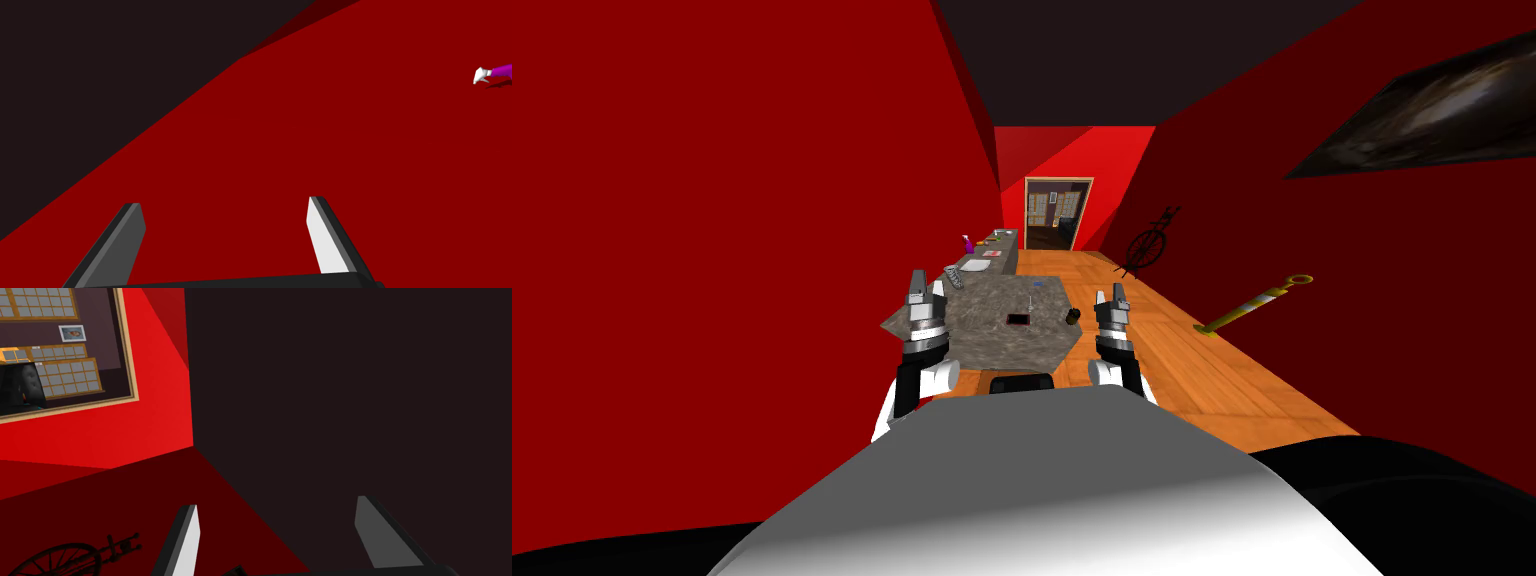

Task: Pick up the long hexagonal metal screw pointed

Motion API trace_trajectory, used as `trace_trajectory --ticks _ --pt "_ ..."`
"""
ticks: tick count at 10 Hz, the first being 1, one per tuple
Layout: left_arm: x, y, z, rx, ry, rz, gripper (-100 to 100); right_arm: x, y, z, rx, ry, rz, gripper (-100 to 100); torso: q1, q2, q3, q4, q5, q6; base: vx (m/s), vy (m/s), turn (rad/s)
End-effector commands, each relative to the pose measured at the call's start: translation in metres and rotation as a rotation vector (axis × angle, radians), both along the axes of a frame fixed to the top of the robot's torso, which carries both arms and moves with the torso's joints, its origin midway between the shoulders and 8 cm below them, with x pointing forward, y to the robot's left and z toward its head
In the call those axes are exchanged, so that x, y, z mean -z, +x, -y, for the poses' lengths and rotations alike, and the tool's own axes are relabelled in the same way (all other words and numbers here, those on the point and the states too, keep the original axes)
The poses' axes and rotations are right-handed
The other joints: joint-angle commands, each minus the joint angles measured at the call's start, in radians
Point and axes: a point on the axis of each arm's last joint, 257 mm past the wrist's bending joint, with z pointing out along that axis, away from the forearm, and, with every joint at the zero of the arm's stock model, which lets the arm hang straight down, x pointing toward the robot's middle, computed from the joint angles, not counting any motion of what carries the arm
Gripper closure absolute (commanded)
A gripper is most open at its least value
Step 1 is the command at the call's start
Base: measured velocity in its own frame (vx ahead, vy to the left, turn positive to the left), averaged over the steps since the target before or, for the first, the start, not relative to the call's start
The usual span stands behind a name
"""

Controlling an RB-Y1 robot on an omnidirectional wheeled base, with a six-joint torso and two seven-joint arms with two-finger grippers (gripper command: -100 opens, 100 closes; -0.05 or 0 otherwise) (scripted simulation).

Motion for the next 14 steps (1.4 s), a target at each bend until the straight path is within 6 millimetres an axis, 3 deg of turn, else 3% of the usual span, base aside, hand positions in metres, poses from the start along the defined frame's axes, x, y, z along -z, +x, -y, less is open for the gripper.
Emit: trace_trajectory --ticks 1,5,6,8,9,10,11,12,13,14 --pt "0.000 0.000 0.000 0.000 0.000 0.000 0 0.006 0.001 -0.007 -0.033 -0.025 -0.016 -100 0.000 0.000 0.000 0.000 0.000 0.000 -0.025 -0.001 0.055" --pt "0.000 0.000 0.000 0.000 0.000 0.000 0 0.046 -0.001 -0.042 -0.184 -0.081 -0.101 -100 -0.001 0.006 0.003 0.001 0.000 0.000 -0.079 -0.005 0.116" --pt "0.000 0.000 0.000 0.000 0.000 0.000 0 0.046 -0.001 -0.042 -0.192 -0.094 -0.105 -100 -0.001 0.006 0.004 0.001 0.000 0.000 -0.069 0.009 0.054" --pt "0.000 0.000 0.000 0.000 0.000 0.000 0 0.080 -0.008 -0.064 -0.289 -0.107 -0.173 -100 0.000 0.005 0.003 0.001 0.000 0.000 -0.072 0.018 0.180" --pt "0.000 0.000 0.000 0.000 0.000 0.000 0 0.081 -0.009 -0.064 -0.303 -0.119 -0.179 -100 0.001 0.005 0.003 0.001 0.000 0.000 -0.081 0.009 0.055" --pt "0.000 0.000 0.000 0.000 0.000 0.000 0 0.101 -0.015 -0.075 -0.358 -0.119 -0.220 -100 0.000 0.006 0.003 0.001 0.000 0.000 -0.082 0.008 0.183" --pt "0.000 0.000 0.000 0.000 0.000 0.000 0 0.102 -0.015 -0.076 -0.364 -0.129 -0.224 -100 0.000 0.006 0.003 0.001 0.000 0.000 -0.059 -0.002 0.064" --pt "0.000 0.000 0.000 0.000 0.000 0.000 0 0.123 -0.023 -0.086 -0.420 -0.128 -0.269 -100 -0.001 0.005 0.003 0.001 0.000 0.000 -0.058 0.010 0.166" --pt "0.000 0.000 0.000 0.000 0.000 0.000 0 0.124 -0.024 -0.086 -0.428 -0.137 -0.274 -100 0.000 0.004 0.002 0.001 0.000 0.000 -0.049 0.011 0.091" --pt "0.000 0.000 0.000 0.000 0.000 0.000 0 0.148 -0.034 -0.096 -0.488 -0.137 -0.326 -100 0.000 0.004 0.002 0.001 0.000 0.000 -0.064 0.023 0.165"
